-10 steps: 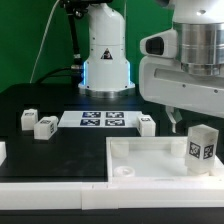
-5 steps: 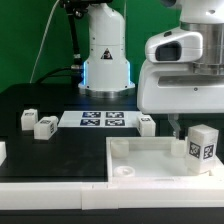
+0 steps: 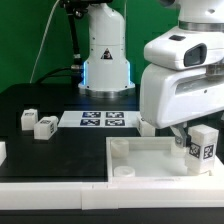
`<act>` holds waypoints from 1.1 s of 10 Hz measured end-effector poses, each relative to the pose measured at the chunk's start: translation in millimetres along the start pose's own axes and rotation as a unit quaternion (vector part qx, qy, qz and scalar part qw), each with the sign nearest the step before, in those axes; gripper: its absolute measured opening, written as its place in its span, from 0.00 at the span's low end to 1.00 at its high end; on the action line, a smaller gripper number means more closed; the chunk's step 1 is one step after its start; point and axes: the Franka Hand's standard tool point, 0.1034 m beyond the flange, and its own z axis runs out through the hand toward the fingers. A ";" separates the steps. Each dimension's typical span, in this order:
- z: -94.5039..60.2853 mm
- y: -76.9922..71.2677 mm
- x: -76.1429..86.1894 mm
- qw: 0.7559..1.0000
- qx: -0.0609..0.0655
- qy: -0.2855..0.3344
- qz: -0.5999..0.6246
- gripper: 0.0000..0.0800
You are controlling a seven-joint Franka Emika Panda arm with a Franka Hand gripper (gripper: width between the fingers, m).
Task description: Assemble one leg
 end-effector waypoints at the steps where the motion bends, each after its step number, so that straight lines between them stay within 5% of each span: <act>1: 0.0 0.2 -0.1 1.000 0.000 0.000 0.001 0.70; 2: 0.0 0.3 -0.1 1.000 0.000 0.000 0.001 0.70; 3: 0.1 0.1 -0.1 1.000 0.000 0.000 0.005 0.45; 4: 0.1 0.7 -0.3 1.000 0.000 0.000 0.024 0.36; 8: 0.9 4.1 -1.9 0.966 0.008 0.000 0.257 0.36; 11: 1.7 3.6 -1.1 0.889 0.011 0.001 0.457 0.36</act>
Offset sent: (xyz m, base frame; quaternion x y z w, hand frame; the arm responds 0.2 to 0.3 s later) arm 0.0000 0.0000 0.0000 0.0000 0.0000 0.0899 0.9960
